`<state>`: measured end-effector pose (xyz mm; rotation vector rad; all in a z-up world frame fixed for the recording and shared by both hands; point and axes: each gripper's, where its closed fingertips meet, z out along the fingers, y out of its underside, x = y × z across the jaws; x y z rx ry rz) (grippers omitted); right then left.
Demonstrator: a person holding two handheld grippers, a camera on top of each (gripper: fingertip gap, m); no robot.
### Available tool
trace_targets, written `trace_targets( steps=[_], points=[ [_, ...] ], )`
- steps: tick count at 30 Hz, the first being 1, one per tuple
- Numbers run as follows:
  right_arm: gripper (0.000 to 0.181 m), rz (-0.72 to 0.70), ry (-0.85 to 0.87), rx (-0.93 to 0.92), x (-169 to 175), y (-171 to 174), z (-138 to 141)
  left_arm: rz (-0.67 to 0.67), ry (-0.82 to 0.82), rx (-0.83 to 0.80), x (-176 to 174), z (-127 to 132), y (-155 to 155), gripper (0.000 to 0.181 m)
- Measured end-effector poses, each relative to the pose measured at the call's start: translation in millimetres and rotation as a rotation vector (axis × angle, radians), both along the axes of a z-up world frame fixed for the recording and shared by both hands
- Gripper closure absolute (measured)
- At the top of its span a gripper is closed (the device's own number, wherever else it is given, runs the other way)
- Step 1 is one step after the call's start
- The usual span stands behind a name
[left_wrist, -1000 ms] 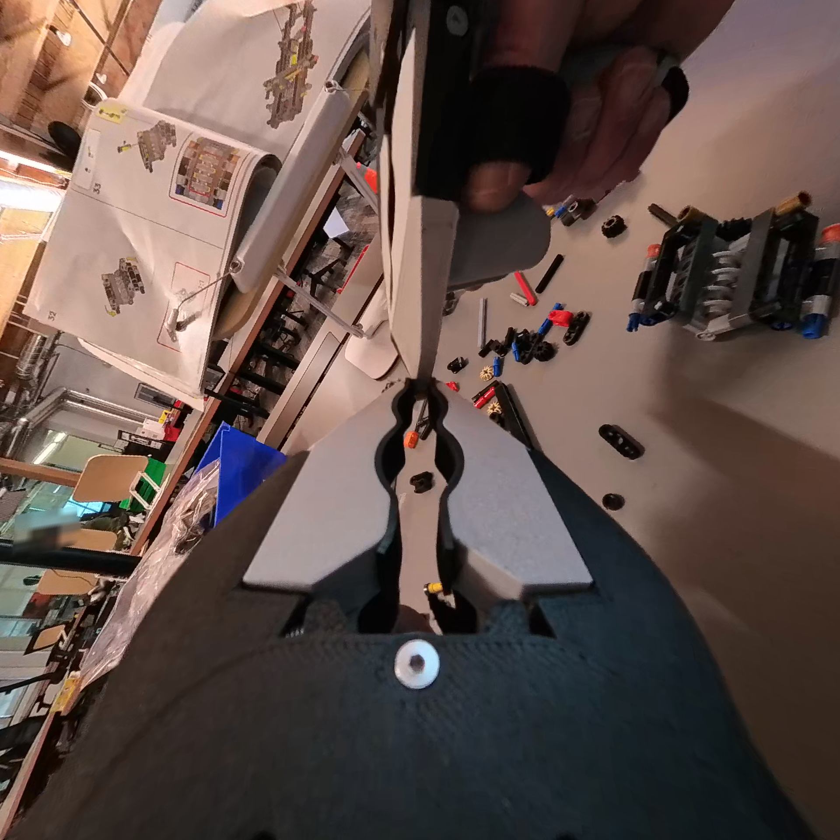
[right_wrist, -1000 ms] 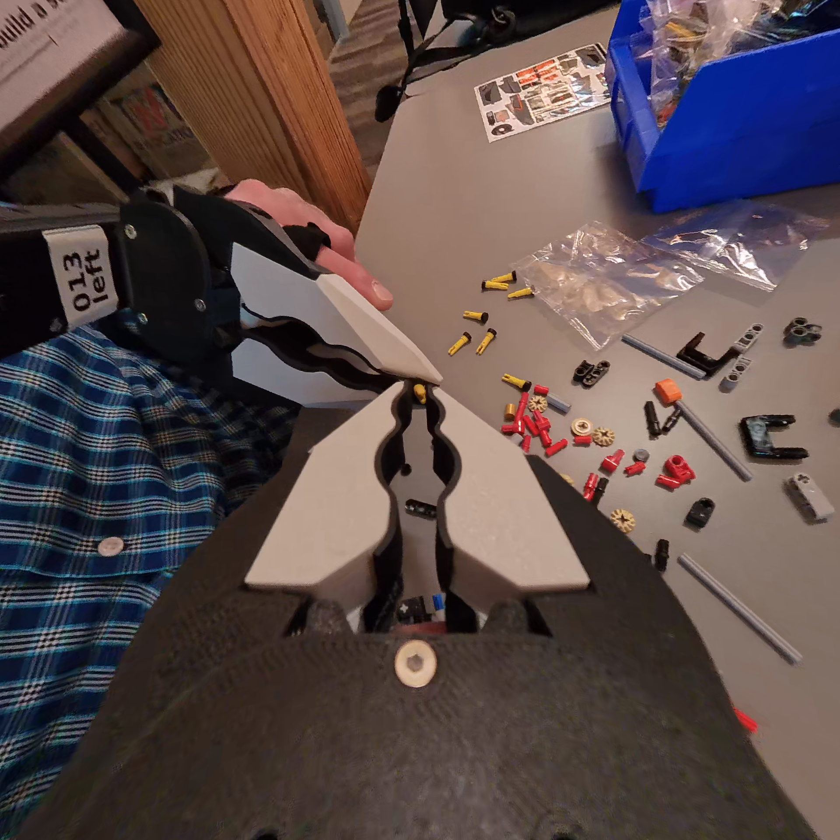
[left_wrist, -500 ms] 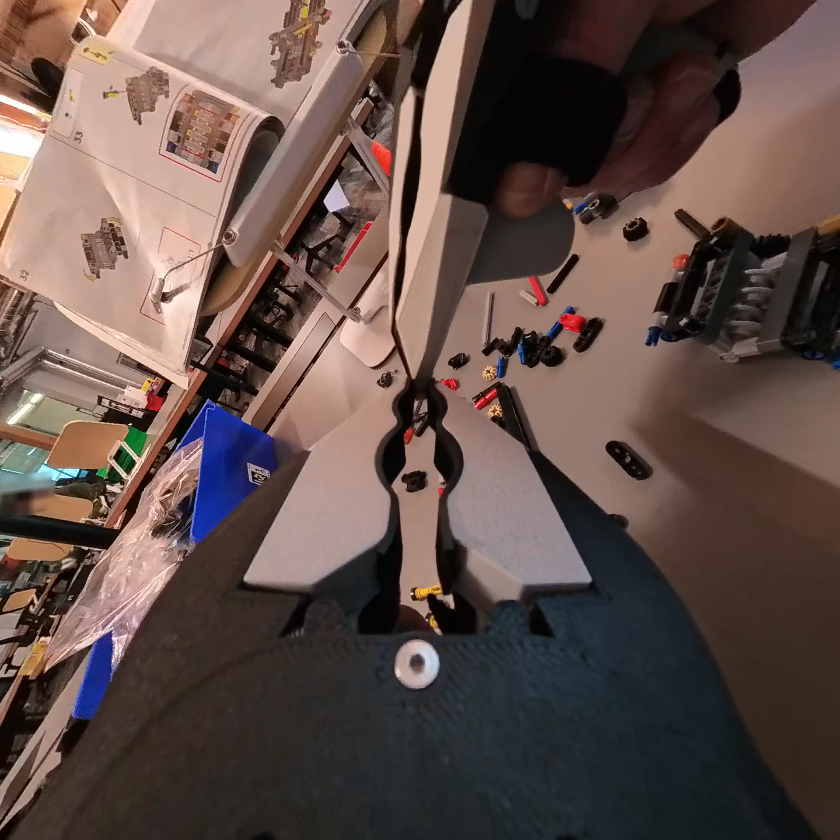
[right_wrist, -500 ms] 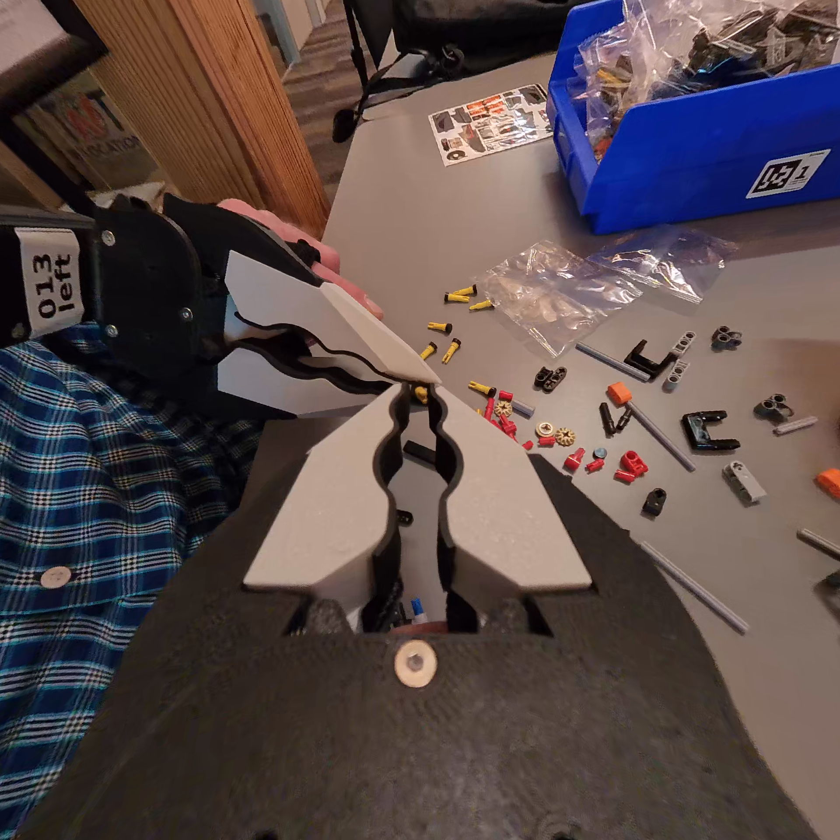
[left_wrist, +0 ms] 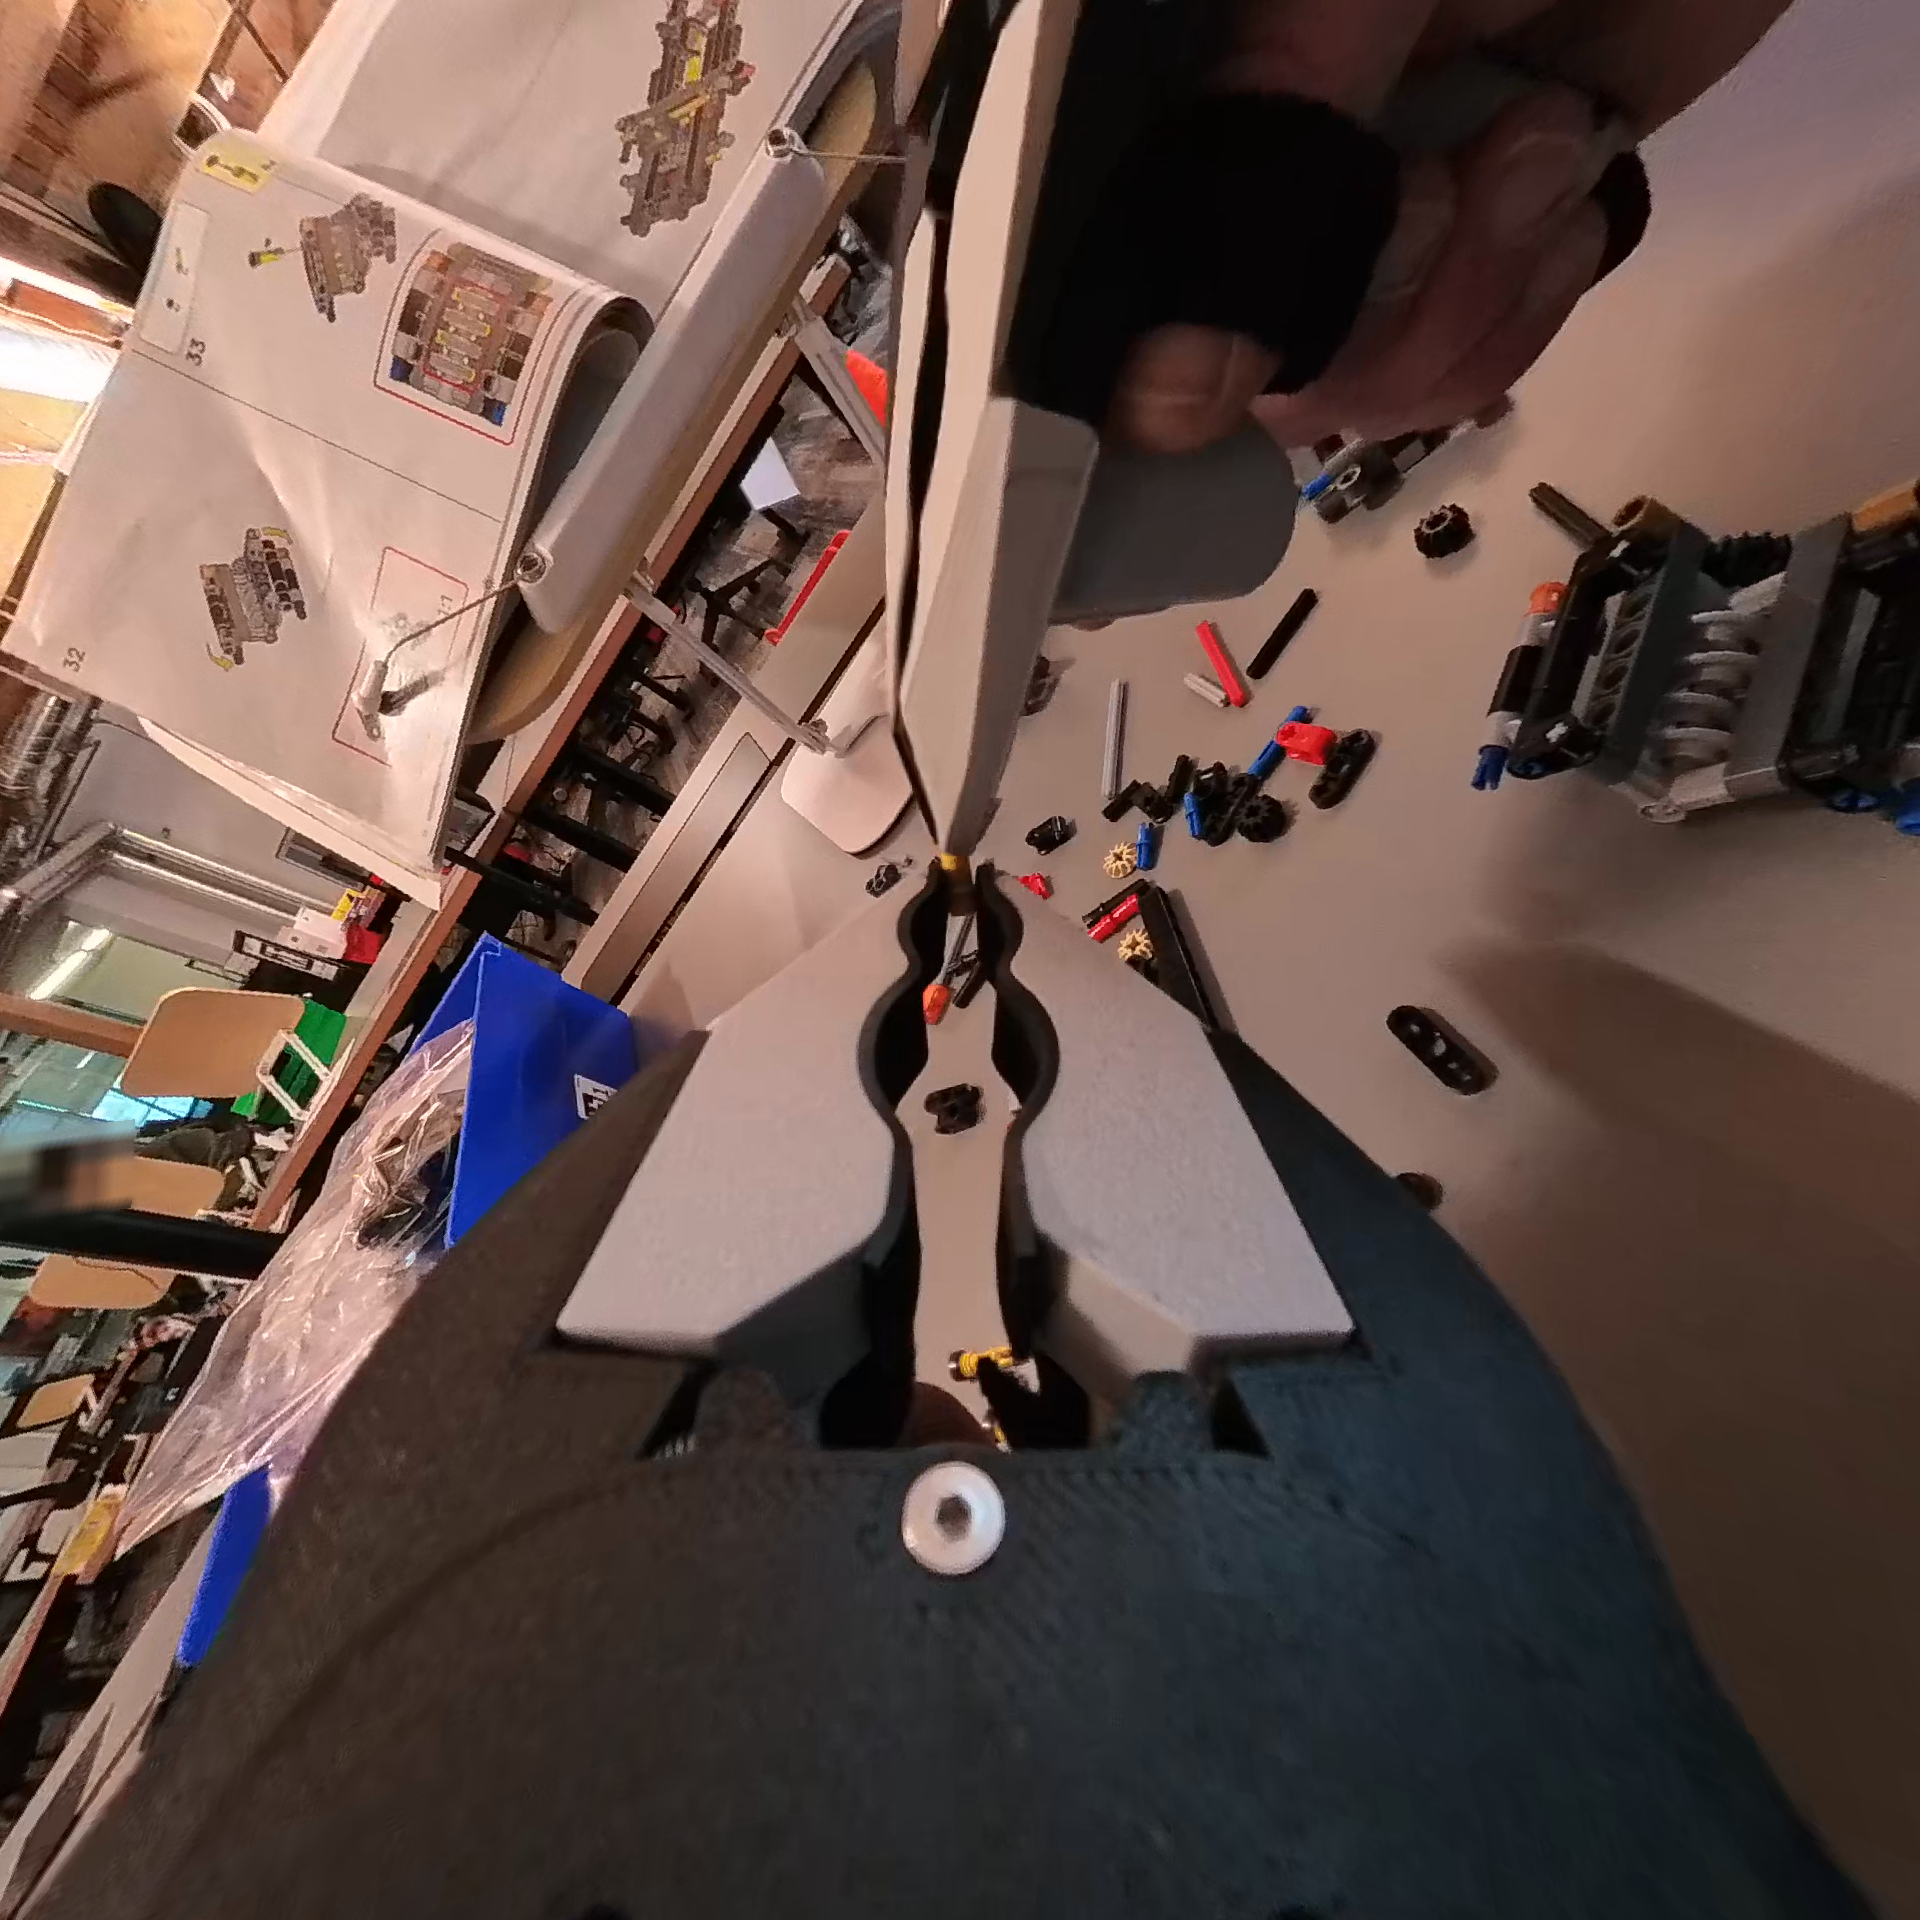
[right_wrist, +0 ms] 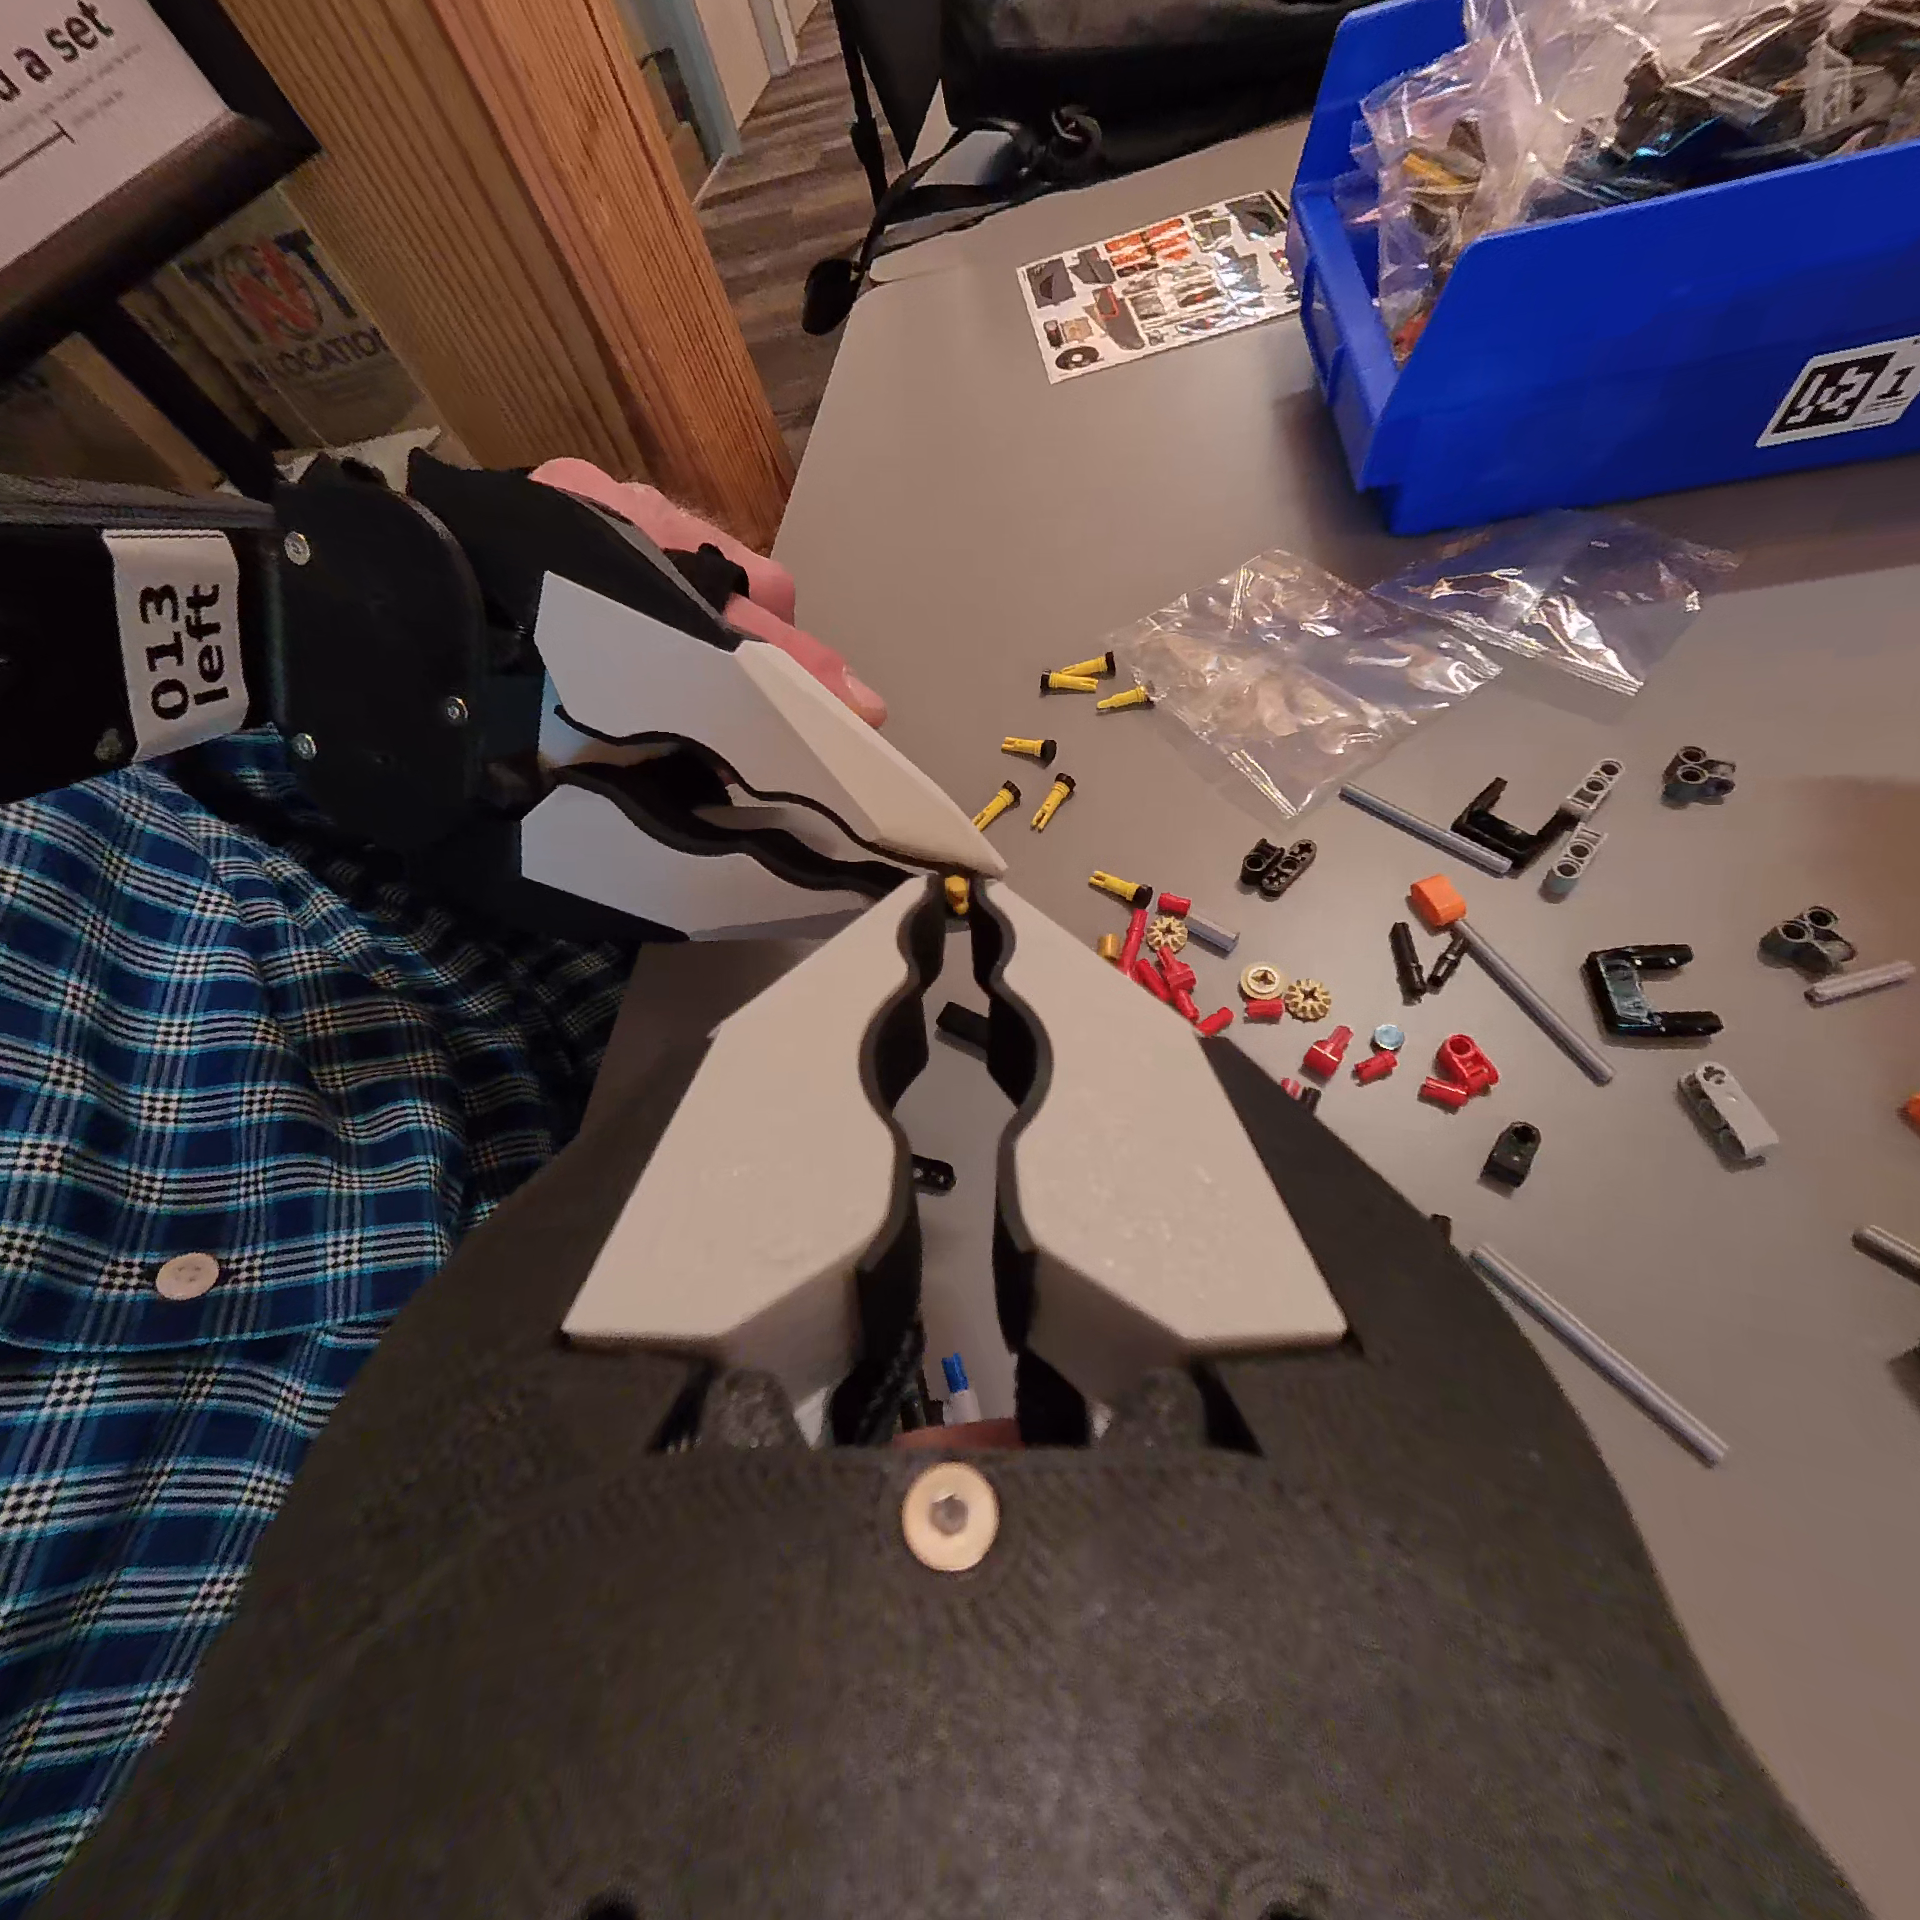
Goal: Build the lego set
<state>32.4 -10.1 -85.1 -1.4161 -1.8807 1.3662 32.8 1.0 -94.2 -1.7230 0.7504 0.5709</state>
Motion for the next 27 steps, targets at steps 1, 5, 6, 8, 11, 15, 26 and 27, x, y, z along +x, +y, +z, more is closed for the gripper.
trace_targets(
  steps=[1, 5, 6, 8, 11, 15, 26, 27],
  points=[
    [0.179, 0.004, -0.005, 0.005, -0.1, -0.3, -0.9, 0.002, 0.002, -0.003, -0.5, -0.6, 0.0, 0.178],
    [0.180, 0.024, -0.017, 0.033, 0.1, -2.0, -1.9, -0.002, -0.023, -0.012, -0.4, -2.1, -1.0, 0.178],
    [0.180, 0.034, -0.024, 0.051, 0.7, -3.4, -3.3, -0.007, -0.046, -0.020, 0.5, -2.9, -1.9, 0.178],
    [0.180, 0.064, -0.046, 0.124, 2.7, -7.7, -11.0, -0.001, -0.090, -0.061, -0.8, -7.7, -6.5, 0.173],
    [0.180, 0.129, -0.090, 0.239, 6.3, -17.6, -26.4, 0.000, -0.196, -0.161, -1.3, -19.0, -22.1, 0.163],
    [0.180, 0.261, -0.150, 0.449, 13.9, -35.7, -57.6, -0.020, -0.383, -0.304, 11.0, -37.4, -47.8, 0.165],
    [0.180, 0.364, -0.210, 0.671, 17.2, -47.9, -90.4, 0.041, -0.692, -0.517, 19.3, -89.9, -67.1, 0.159],
    [0.180, 0.364, -0.217, 0.670, 17.2, -47.5, -90.4, 0.046, -0.701, -0.519, 18.6, -89.9, -66.8, 0.159]
  ],
)
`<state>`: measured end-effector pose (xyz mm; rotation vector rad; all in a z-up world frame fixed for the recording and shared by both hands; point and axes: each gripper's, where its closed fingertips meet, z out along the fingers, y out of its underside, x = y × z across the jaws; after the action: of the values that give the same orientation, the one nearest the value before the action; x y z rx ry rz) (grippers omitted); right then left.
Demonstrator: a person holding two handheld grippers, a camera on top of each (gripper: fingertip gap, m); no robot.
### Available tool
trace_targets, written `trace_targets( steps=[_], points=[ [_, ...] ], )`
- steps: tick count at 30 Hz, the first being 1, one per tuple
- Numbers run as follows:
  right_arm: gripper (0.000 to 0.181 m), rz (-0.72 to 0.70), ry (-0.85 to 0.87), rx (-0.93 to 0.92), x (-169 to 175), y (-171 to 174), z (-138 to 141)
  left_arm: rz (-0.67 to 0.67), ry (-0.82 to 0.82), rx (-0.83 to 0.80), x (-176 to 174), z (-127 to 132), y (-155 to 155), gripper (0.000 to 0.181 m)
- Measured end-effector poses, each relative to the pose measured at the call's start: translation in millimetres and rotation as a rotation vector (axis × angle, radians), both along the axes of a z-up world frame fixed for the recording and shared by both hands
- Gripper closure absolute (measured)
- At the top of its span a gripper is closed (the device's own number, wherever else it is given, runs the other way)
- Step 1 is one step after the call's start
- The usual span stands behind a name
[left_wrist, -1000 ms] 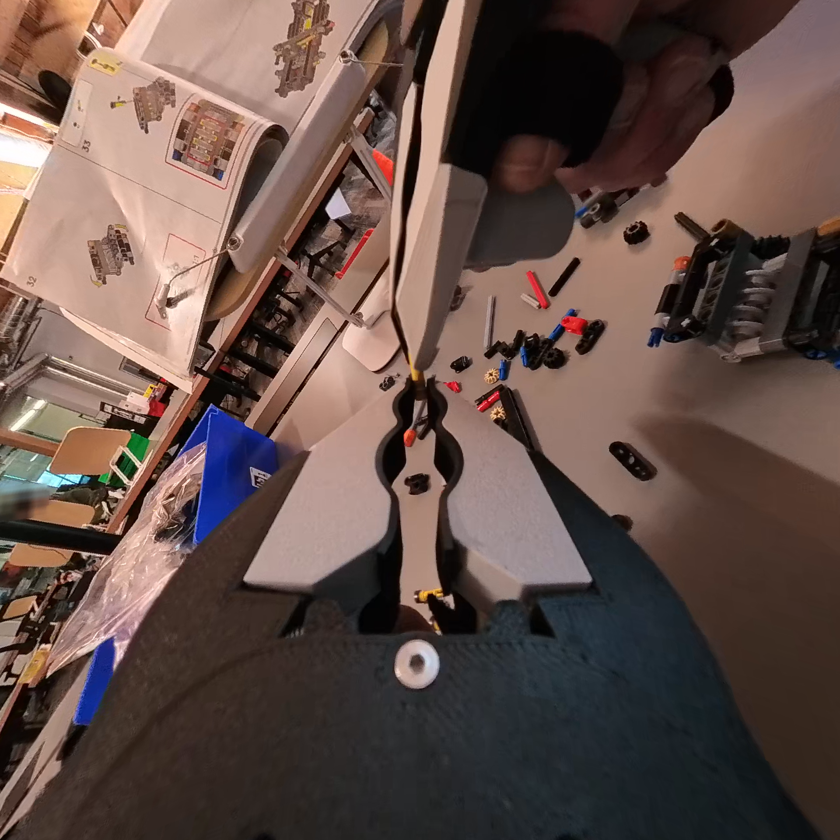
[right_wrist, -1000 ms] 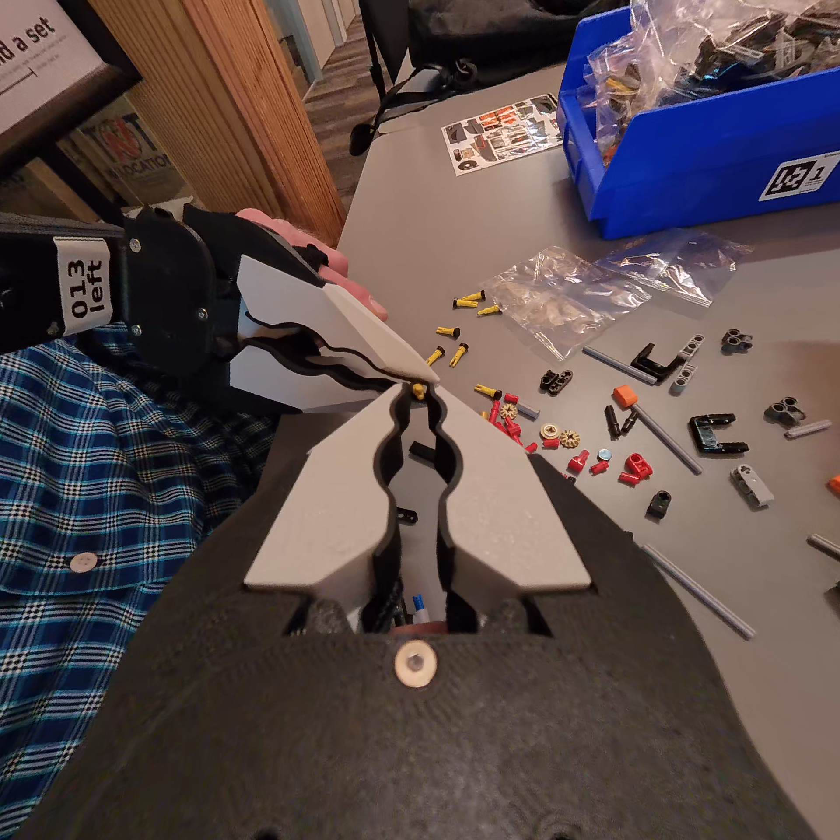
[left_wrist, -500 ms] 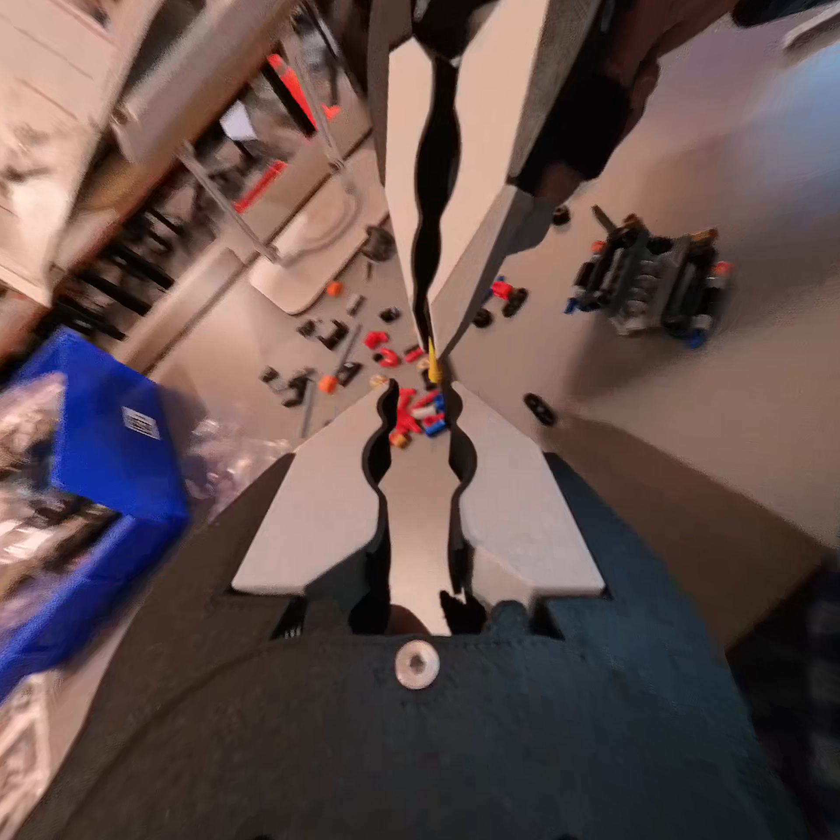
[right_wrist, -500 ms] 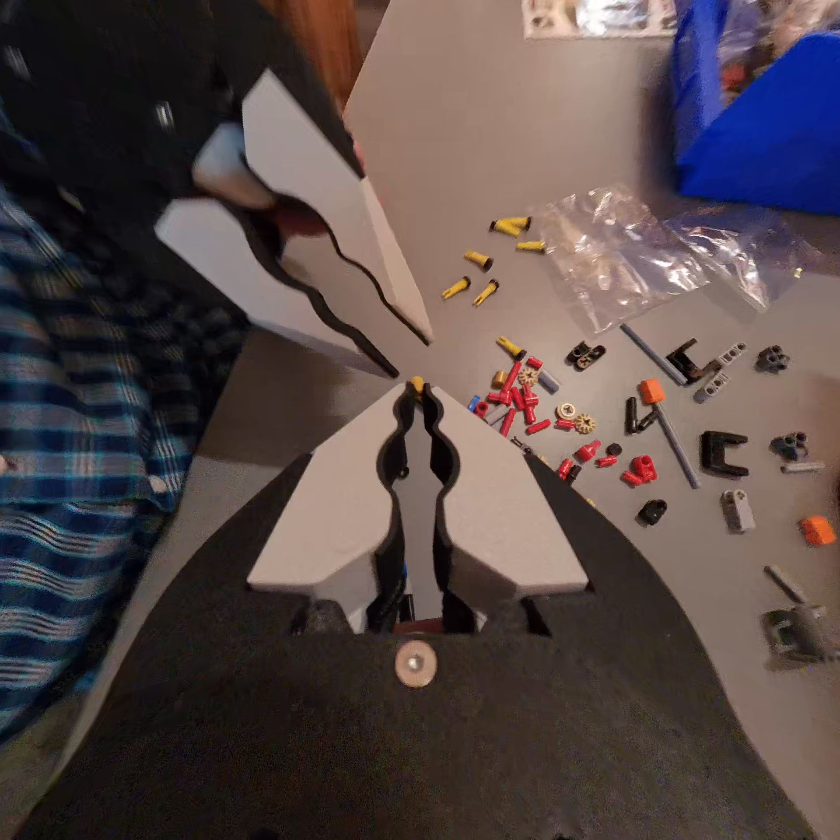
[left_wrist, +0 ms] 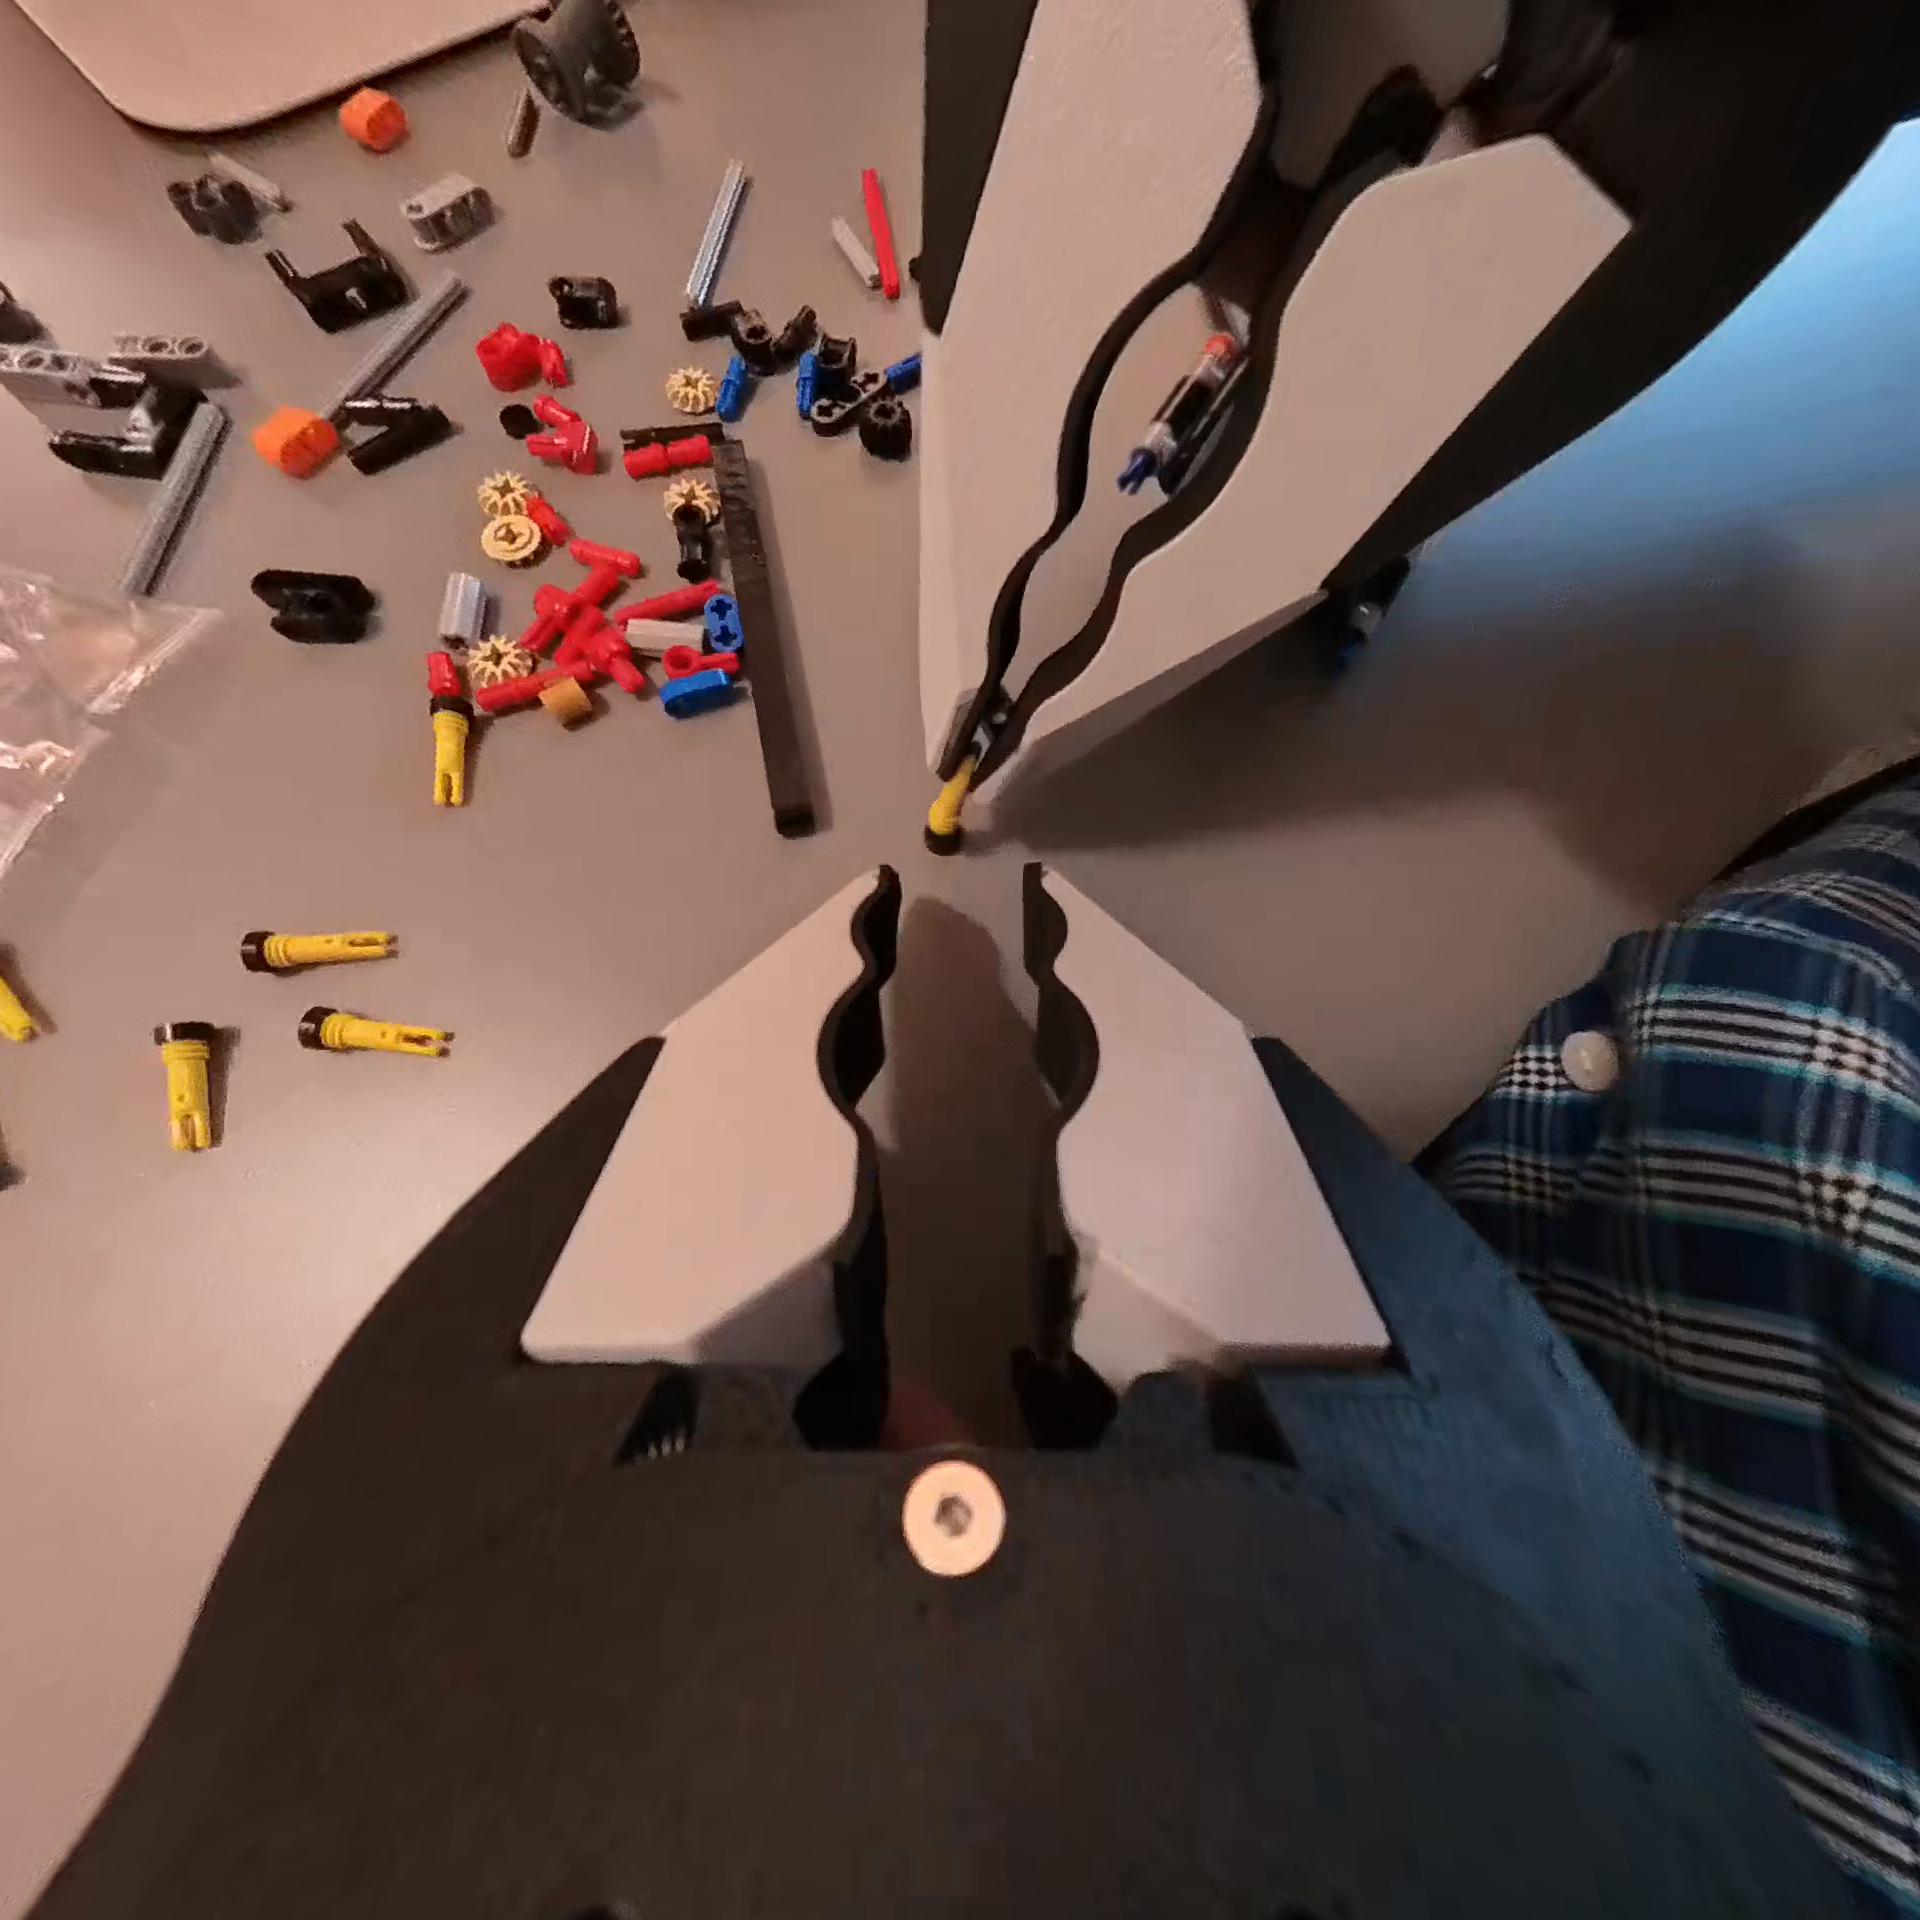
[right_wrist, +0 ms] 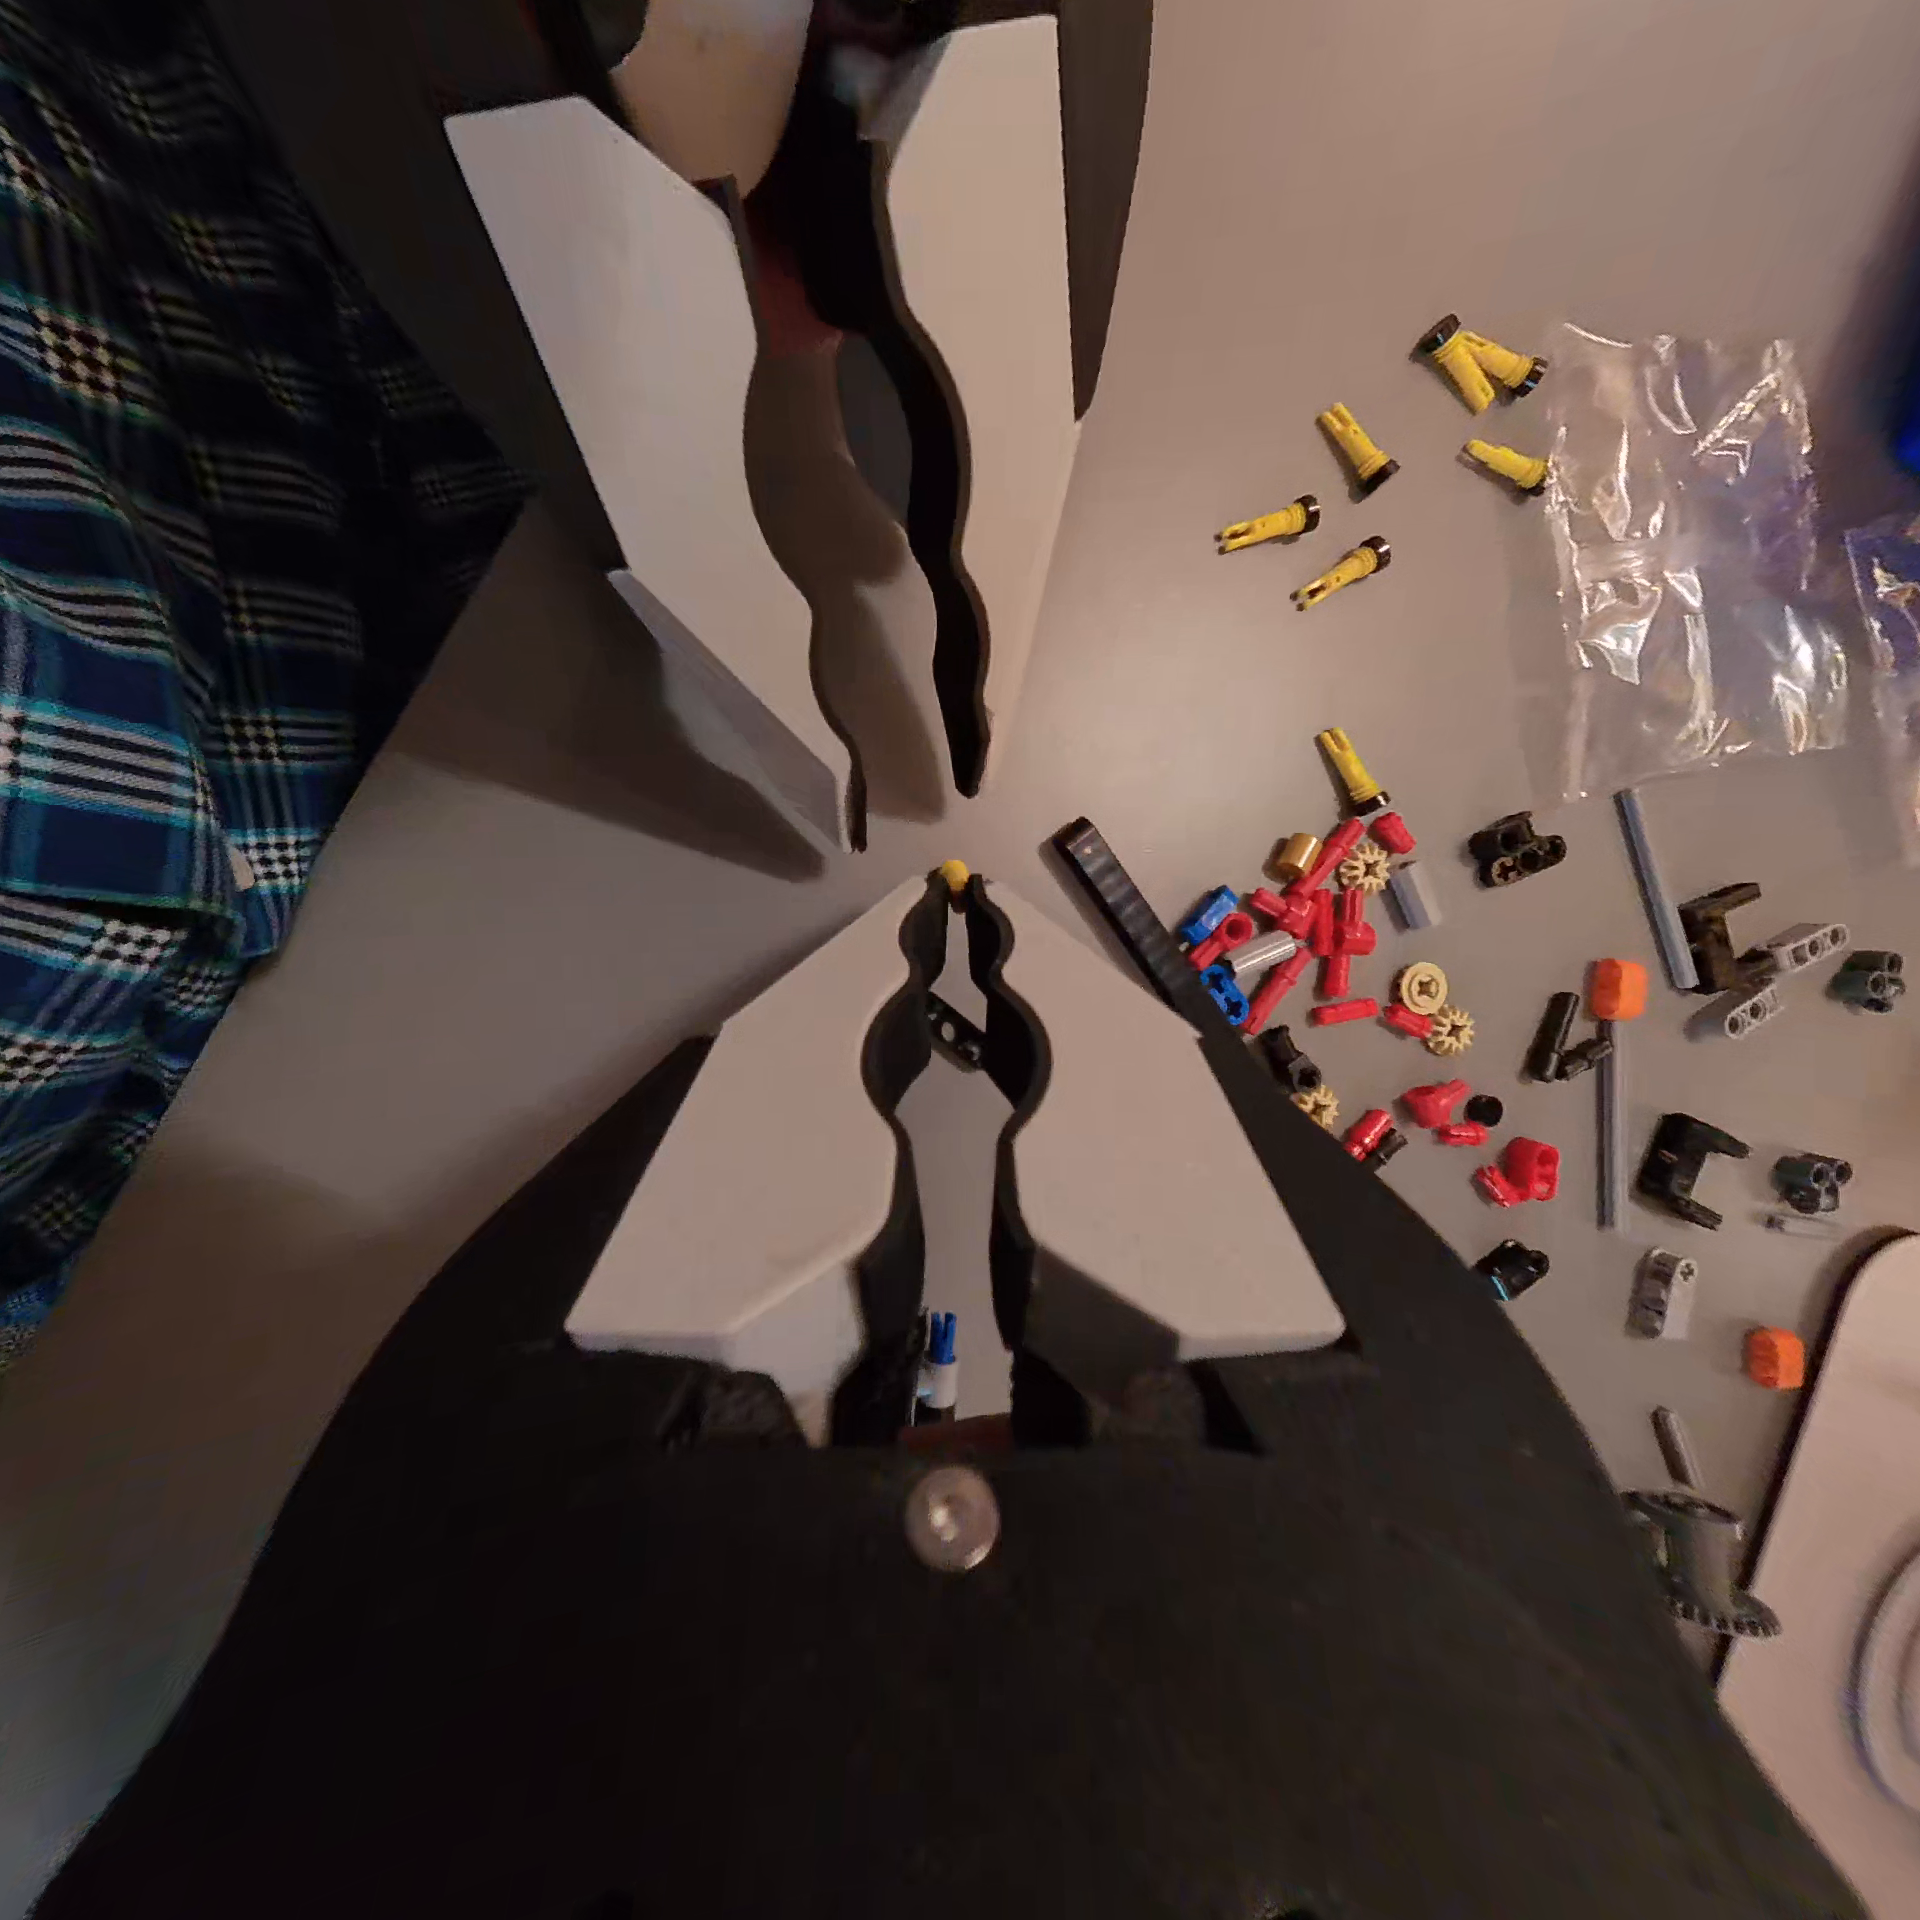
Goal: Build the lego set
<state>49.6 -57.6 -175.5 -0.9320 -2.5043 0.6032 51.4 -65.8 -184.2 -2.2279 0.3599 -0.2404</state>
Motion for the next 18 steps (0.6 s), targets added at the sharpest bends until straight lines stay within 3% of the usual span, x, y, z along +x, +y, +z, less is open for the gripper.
trace_targets(
  steps=[18],
  points=[
    [0.180, 0.061, -0.066, 0.109, 1.0, -0.5, -7.7, -0.022, -0.133, -0.075, 4.6, -2.4, 1.1, 0.162]
  ],
)
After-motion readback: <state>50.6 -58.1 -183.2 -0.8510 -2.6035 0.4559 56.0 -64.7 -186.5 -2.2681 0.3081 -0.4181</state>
